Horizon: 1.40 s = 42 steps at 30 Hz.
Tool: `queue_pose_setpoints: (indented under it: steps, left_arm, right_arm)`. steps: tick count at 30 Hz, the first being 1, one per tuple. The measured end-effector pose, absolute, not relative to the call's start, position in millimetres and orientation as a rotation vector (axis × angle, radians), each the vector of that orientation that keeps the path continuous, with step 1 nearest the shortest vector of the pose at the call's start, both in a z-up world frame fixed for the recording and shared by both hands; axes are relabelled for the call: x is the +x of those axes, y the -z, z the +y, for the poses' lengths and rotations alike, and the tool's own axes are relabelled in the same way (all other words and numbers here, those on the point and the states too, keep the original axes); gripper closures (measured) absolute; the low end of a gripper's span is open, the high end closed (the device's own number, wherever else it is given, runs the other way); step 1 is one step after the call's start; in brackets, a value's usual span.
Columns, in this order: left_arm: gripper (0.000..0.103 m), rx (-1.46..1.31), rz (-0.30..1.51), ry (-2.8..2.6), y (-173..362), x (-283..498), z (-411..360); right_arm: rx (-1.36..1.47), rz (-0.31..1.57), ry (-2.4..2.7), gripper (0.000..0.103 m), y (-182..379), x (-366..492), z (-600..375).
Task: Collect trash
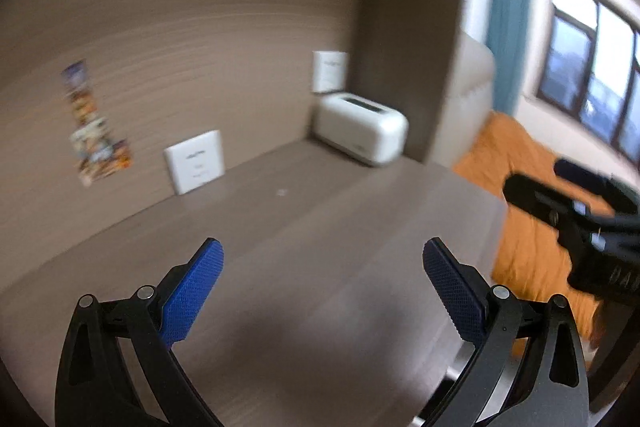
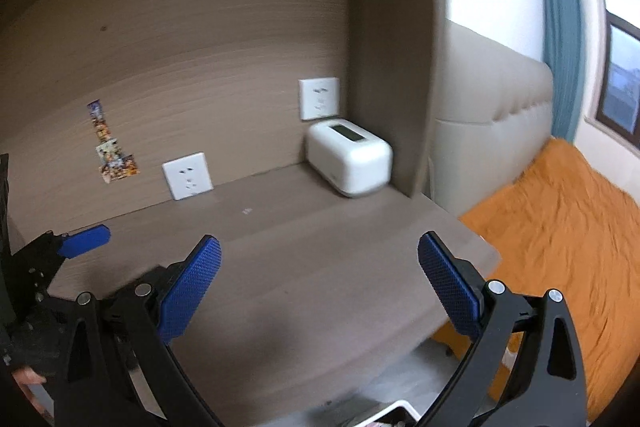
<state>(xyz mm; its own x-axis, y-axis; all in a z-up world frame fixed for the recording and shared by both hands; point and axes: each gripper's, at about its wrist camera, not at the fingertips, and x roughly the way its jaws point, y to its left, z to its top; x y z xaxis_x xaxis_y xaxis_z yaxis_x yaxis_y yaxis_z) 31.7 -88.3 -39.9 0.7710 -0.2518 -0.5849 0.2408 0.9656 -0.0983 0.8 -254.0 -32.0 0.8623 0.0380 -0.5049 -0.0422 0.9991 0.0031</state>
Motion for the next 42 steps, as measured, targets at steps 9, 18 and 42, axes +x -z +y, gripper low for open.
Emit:
queue_pose_setpoints:
  steps: [9,18,42]
  left_arm:
    - [0.005,-0.046,0.579,0.129,7.5,32.5,-27.8]
    - [0.005,-0.03,0.527,0.008,-11.5,22.2,-4.3]
    - [0.005,0.006,0.516,-0.025,-22.7,25.2,-9.0]
  right_arm:
    - [-0.03,0.484,-0.143,0.005,14.7,15.9,-207.9]
    - [-0.021,0.443,-0.146,0.005,9.0,21.6,-187.9]
    - [-0.003,0.439,-0.148,0.005,4.7,22.3,-177.6]
